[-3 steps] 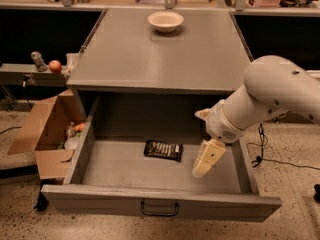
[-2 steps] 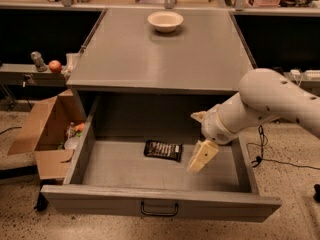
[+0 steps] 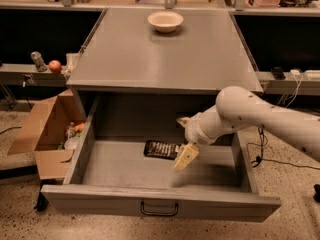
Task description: Pick rxbar chocolate from top drawer and place on counter
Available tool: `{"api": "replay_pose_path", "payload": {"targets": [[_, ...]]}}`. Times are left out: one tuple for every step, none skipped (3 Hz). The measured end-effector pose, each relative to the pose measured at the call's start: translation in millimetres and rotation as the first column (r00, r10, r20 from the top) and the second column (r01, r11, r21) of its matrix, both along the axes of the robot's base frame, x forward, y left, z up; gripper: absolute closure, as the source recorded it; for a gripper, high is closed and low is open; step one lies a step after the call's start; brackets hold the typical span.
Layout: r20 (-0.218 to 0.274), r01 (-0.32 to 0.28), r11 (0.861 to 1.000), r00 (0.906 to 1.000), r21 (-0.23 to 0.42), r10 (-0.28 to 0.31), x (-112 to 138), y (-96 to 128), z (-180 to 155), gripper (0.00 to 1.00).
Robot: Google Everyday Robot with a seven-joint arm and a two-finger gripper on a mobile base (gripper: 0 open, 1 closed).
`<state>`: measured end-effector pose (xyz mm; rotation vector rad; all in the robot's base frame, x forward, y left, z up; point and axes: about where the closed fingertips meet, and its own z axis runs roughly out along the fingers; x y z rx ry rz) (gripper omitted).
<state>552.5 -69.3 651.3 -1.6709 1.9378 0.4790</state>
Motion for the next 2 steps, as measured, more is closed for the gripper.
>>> {"api": "replay_pose_path", "payload": {"targets": [[-0.021,-0.006,1.000,0.9998,0.022,0.006,11,10,-31,0.00],[-0.038,-0.013,1.000,0.9992,0.019,0.013,18,20,-54,0.00]]}}
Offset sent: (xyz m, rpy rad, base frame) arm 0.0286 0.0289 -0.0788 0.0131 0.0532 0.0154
